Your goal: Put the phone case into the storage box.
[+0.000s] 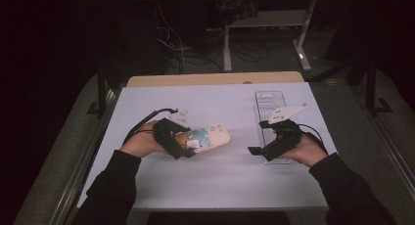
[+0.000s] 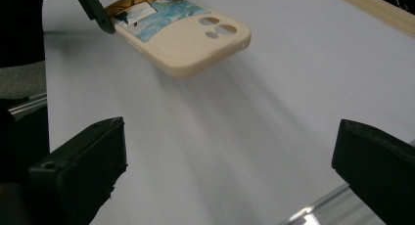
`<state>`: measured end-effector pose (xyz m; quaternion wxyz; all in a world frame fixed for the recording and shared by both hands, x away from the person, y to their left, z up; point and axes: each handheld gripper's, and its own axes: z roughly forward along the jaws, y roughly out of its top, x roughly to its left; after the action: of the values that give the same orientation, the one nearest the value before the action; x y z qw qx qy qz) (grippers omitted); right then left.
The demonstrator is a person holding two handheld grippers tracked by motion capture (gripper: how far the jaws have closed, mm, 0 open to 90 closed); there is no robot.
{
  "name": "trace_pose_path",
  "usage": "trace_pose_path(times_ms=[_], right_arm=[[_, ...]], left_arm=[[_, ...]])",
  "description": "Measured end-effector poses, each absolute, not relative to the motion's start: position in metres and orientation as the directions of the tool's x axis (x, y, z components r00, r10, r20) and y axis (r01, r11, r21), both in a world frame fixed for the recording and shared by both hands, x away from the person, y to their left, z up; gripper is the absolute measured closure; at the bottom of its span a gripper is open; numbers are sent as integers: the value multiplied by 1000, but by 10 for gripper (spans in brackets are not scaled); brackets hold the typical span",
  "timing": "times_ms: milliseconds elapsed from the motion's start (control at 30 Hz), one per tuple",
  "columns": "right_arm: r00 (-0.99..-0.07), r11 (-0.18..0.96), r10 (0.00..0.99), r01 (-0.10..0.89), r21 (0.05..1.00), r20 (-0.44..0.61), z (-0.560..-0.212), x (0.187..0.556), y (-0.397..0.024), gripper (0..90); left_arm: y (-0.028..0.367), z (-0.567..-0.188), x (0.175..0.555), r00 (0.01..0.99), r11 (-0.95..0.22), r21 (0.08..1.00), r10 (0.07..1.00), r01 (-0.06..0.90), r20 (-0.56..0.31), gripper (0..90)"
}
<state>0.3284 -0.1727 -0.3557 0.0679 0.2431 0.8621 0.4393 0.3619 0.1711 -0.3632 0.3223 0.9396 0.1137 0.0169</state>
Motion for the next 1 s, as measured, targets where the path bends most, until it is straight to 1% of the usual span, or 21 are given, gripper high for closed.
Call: trace_pose_path(times_ms=[200,400,433,533,567,667,700,800,833,1000], right_arm=[[-882,524,459,366,769,107,-353,336,-162,0],[-905,548,416,330,769,93,-349,343,-151,0],[-916,561,393,307,769,79,-347,346,-148,0],[-923,570,376,297,766,78,-346,349,-144,0],[-932,583,355,276,764,66,-345,351,-139,0],[-938,595,340,269,758,66,-344,353,-135,0],[-946,602,316,259,755,73,-343,353,-129,0],[-952,612,301,242,753,61,-342,355,-125,0],[-958,617,280,230,752,63,-343,356,-121,0],[-963,616,257,230,754,84,-345,357,-113,0]], left_arm=[[170,-363,361,979,-772,609,201,183,-38,110],[168,-363,359,983,-783,599,181,168,-39,111],[168,-363,359,983,-783,600,180,166,-36,111],[166,-363,358,985,-788,596,168,154,-32,111],[166,-363,357,986,-790,595,162,149,-32,111],[165,-363,356,989,-794,593,147,135,-29,111],[164,-364,356,989,-794,593,144,134,-31,111],[163,-364,355,992,-805,582,125,118,-28,111],[162,-365,354,992,-805,581,121,116,-29,111],[160,-366,352,994,-813,572,106,105,-31,111]])
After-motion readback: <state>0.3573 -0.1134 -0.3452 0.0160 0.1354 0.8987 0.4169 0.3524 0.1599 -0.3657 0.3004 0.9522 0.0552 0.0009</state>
